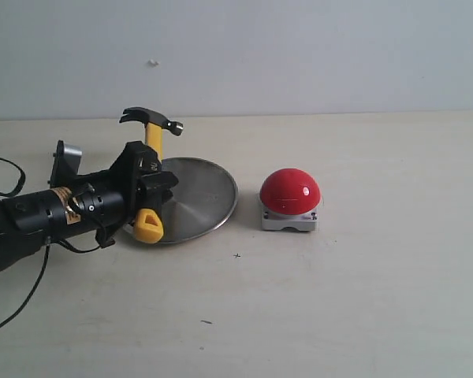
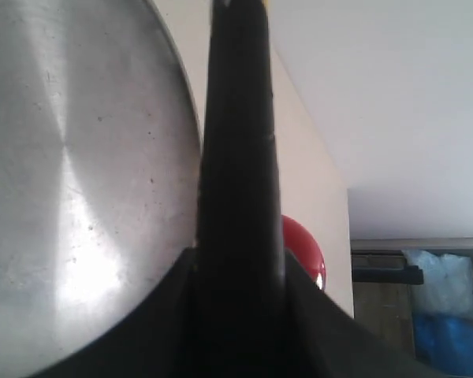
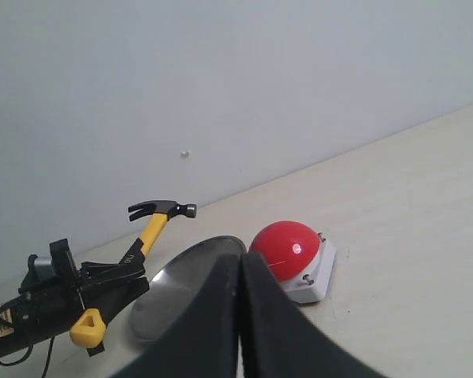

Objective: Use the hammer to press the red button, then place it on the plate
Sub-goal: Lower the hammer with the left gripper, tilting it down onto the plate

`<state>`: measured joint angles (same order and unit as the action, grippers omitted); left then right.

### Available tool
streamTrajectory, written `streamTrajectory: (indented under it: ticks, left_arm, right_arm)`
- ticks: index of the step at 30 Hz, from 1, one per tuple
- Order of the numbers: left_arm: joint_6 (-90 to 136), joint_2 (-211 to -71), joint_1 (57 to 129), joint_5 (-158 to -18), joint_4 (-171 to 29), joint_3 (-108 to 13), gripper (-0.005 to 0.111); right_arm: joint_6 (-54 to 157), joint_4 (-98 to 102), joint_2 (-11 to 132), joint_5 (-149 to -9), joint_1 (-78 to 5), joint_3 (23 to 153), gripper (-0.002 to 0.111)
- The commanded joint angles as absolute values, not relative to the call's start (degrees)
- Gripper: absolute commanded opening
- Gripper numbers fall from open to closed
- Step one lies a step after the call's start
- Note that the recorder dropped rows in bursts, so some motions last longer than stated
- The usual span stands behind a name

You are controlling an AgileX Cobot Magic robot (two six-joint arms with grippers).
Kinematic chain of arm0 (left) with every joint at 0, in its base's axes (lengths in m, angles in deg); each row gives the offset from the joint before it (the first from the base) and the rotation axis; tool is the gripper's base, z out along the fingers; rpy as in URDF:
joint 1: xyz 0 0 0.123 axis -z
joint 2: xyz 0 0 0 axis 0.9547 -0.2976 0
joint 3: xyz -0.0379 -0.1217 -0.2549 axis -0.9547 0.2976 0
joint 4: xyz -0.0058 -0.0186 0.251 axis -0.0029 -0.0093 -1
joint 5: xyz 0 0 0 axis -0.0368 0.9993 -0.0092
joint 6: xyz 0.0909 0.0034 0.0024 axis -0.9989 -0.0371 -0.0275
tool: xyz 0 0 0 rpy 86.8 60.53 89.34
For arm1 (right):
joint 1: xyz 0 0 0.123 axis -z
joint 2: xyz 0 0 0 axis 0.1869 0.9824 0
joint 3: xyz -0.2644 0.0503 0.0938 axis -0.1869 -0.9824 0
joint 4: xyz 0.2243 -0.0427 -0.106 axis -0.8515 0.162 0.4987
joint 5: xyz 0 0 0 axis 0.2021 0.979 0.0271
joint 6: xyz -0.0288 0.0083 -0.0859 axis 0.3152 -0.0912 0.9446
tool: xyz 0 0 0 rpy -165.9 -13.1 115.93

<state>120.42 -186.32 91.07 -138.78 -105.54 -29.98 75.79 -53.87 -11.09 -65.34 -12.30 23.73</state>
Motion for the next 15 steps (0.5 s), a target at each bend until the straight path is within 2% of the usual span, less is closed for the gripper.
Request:
streamTrajectory:
  ticks: [1,10,15]
  left_arm:
    - [117.19,-185.94,91.30,-141.64,-104.87,-30.73,0.000]
    - [116.11,-186.16,91.43,-135.93,-106.61,-33.40,0.000]
    - [118.45,-189.92,91.43,-138.33,-108.33,-34.69,0.000]
  right_arm:
    - [76.09,-53.72,-11.44,-65.57,-12.09,23.47,0.000]
    - [76.09,-53.72,-11.44,-65.57,-12.09,23.47,0.000]
    - [76.09,-53.72,-11.44,-65.57,-12.09,23.47,0.000]
